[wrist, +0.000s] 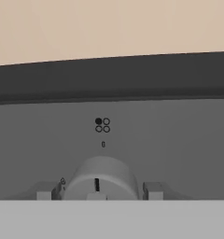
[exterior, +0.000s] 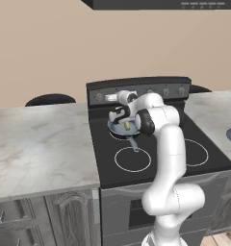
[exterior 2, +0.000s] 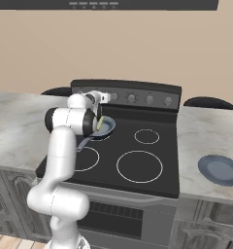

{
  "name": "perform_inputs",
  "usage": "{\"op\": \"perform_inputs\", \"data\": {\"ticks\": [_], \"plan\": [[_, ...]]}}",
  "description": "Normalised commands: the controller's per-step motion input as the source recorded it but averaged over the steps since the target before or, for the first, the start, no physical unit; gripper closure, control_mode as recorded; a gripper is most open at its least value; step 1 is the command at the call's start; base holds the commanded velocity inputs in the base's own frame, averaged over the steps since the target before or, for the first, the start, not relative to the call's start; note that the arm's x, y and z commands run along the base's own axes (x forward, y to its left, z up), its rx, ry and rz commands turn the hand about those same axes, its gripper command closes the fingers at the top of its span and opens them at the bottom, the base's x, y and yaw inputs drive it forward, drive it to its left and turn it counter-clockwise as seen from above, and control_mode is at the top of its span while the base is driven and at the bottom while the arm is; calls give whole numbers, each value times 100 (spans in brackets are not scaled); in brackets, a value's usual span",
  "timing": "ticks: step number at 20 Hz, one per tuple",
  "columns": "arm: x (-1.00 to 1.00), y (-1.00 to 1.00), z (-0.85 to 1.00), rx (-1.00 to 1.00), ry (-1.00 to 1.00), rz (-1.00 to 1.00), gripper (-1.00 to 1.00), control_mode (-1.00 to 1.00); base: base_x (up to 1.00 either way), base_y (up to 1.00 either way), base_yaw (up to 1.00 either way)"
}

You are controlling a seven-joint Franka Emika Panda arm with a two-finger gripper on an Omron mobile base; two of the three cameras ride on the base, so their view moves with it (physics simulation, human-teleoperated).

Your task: Pick up the butter stick and place it in the pan. Then turn on the burner for the pan.

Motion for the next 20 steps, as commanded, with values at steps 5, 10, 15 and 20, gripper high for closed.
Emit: {"op": "perform_inputs", "data": {"ticks": [5,10,15,20], "plan": [[0,0,0,-9,0,0,100,-100,0,0,0],[2,0,0,-11,0,0,100,-100,0,0,0],[1,0,0,-11,0,0,100,-100,0,0,0],[0,0,0,-10,0,0,100,-100,0,0,0]]}}
